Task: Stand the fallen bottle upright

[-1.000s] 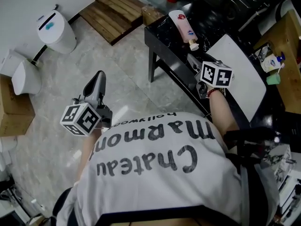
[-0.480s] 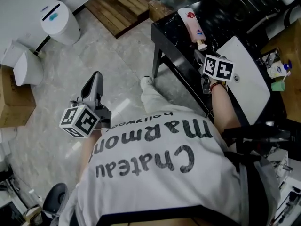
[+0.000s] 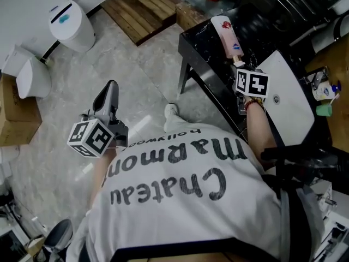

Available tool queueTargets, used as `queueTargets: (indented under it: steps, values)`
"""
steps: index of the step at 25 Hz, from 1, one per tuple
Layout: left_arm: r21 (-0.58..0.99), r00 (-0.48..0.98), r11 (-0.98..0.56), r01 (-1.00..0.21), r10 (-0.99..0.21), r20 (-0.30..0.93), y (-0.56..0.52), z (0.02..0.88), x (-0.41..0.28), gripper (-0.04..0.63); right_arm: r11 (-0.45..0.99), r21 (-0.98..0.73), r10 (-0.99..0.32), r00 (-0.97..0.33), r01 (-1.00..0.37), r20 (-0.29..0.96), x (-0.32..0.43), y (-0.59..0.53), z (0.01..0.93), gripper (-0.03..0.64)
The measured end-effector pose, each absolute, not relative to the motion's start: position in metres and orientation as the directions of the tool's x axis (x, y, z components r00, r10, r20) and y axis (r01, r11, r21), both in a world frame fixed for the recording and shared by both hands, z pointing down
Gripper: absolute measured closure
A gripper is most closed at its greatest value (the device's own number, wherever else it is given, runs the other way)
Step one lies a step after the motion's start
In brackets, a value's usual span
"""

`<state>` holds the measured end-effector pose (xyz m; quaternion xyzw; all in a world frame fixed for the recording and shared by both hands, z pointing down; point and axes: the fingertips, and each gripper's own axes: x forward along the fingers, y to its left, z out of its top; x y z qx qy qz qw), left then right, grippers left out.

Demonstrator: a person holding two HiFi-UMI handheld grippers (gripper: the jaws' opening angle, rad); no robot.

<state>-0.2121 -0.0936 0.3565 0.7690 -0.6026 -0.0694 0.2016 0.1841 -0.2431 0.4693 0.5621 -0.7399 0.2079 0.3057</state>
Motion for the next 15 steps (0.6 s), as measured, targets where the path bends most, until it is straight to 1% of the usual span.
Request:
queueTargets:
  steps: [6, 11, 15]
  values:
    - [0.390, 0.286, -0.213, -0.896, -0.948, 0.138, -0.112, 0.356, -0.209, 0.580, 0.272, 0.005, -0.713, -0.198, -0.962, 0.673, 0.185, -0.243, 0.467, 0.438]
    - [0.383, 0.316, -0.246, -0.890, -0.940, 0.129, -0.121, 0.354, -0.198, 0.580, 0.269, -0.057, -0.713, -0.239, -0.961, 0.660, 0.183, -0.241, 0.463, 0.440]
    - [0.381, 0.327, -0.255, -0.889, -0.935, 0.136, -0.123, 0.356, -0.193, 0.580, 0.265, -0.068, -0.731, -0.246, -0.962, 0.636, 0.186, -0.239, 0.455, 0.442]
